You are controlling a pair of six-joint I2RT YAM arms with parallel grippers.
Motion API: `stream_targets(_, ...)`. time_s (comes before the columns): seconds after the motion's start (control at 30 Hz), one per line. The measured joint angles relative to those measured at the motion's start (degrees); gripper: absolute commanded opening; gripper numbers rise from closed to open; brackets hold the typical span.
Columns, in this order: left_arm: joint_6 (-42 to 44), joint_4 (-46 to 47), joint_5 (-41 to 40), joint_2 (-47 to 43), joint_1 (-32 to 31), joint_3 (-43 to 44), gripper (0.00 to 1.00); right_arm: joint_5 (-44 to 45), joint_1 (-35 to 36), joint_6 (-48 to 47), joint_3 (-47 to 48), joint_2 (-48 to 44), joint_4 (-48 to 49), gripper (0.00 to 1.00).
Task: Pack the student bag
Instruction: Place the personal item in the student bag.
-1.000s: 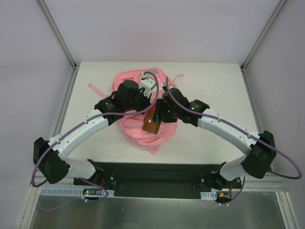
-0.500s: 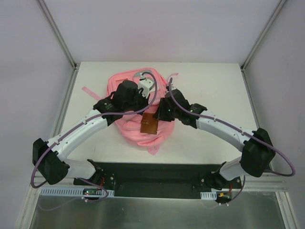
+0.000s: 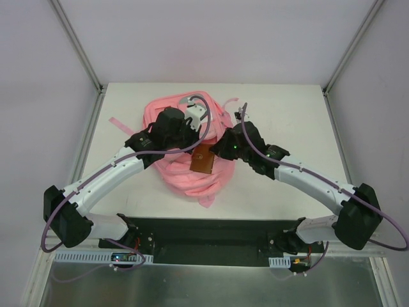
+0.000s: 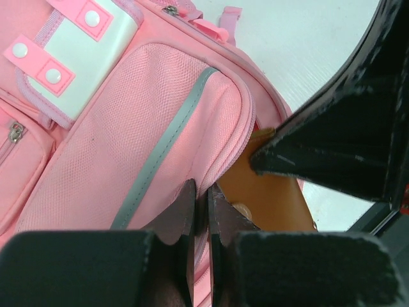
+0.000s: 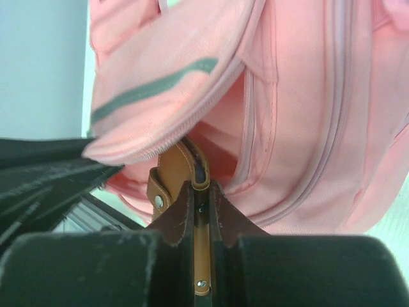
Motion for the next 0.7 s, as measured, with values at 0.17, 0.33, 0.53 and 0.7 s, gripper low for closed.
stream_targets(0.17, -0.55, 0.11, 0.74, -0.02, 0.00, 0.00, 0.00, 2.67, -2.03, 2.91, 0.00, -0.37, 2.91, 0.01)
stream_targets(0.33, -1.38, 0.11, 2.29, -0.02, 0.00, 0.00, 0.00, 3.93, -3.45, 9.09, 0.09, 3.43, 6.25, 0.01)
stream_targets(0.53, -1.44, 0.57, 3.69, -0.02, 0.55, 0.00, 0.00, 7.19, -2.84, 20.31, -0.85, 7.72, 12.17, 0.01)
stream_targets(0.7, -0.26, 0.52, 4.96, -0.02, 0.74, 0.00, 0.00, 12.13, -1.16, 28.26, -3.74, 8.07, 17.11, 0.01)
